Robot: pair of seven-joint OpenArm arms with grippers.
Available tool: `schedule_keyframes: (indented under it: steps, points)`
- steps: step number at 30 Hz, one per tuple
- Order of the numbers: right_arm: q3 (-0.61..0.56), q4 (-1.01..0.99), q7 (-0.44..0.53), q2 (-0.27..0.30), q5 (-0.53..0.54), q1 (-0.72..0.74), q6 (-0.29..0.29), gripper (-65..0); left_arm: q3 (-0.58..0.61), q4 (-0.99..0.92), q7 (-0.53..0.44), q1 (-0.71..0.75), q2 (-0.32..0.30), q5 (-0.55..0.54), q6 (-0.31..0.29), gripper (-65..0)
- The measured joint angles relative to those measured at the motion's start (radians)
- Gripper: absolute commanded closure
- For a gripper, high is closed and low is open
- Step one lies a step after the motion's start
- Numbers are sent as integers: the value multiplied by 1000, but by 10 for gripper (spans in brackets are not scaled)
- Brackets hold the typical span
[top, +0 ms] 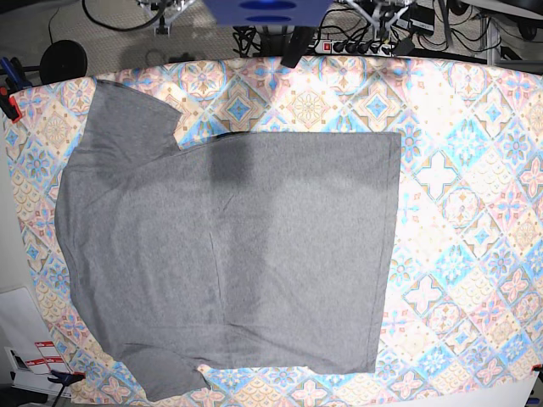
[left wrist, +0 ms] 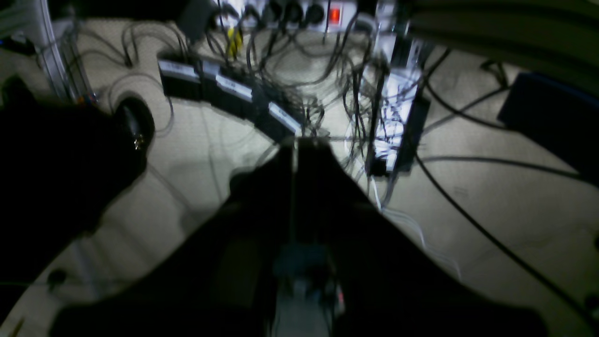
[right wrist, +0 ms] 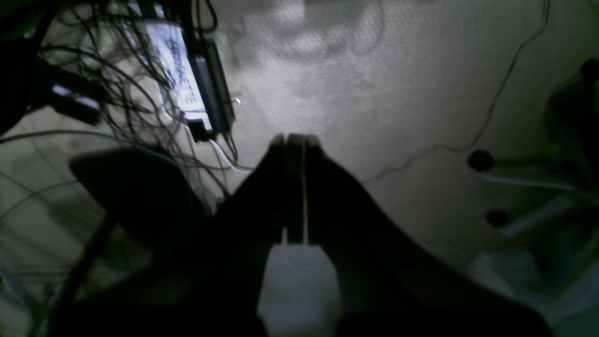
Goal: Fold the T-shirt properly
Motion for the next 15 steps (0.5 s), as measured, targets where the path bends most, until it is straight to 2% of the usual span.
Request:
schedule_keyframes:
  steps: [6,13,15]
  points:
    - [70,0,252,2,-4,-105,-1,0,-3,-6,-348,130,-5,-1,4,0]
    - [77,1,598,0,-4,-186,0,0,-4,-5,-627,152,-5,-5,4,0]
    - [94,1,694,-1,-5,-214,0,0,-4,-5,-704,164,-5,-41,4,0]
